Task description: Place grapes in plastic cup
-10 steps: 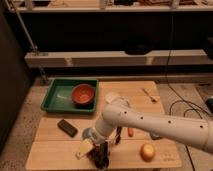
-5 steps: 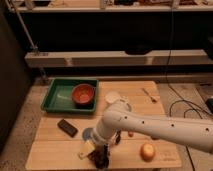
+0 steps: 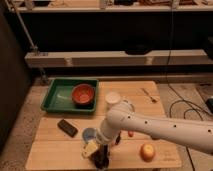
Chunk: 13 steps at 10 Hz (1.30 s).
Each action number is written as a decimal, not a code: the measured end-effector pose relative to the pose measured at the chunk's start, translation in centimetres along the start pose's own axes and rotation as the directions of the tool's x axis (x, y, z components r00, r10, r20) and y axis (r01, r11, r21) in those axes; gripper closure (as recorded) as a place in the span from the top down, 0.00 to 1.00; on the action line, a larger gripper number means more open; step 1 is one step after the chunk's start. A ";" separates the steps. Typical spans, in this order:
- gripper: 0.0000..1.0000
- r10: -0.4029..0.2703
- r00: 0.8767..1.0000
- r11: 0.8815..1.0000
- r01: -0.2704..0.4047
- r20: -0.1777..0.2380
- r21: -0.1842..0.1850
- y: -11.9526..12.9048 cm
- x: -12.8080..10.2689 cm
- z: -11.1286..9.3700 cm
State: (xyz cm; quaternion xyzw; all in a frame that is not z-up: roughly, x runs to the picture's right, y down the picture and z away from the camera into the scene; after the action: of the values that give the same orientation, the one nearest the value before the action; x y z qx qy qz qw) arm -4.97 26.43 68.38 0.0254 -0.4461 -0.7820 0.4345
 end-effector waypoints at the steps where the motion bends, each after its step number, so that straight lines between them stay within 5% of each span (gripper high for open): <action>1: 0.80 -0.002 1.000 1.000 0.002 0.005 -0.001 0.2 0.0 0.3; 7: 0.75 -0.008 1.000 1.000 0.009 0.024 -0.019 1.3 -0.4 2.5; 13: 0.16 -0.007 0.999 1.000 0.008 0.039 -0.022 1.5 -0.6 2.7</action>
State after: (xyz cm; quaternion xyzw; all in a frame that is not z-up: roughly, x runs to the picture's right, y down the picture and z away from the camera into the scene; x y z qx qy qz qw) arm -4.80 28.34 70.90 0.0072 -0.4457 -0.7889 0.4230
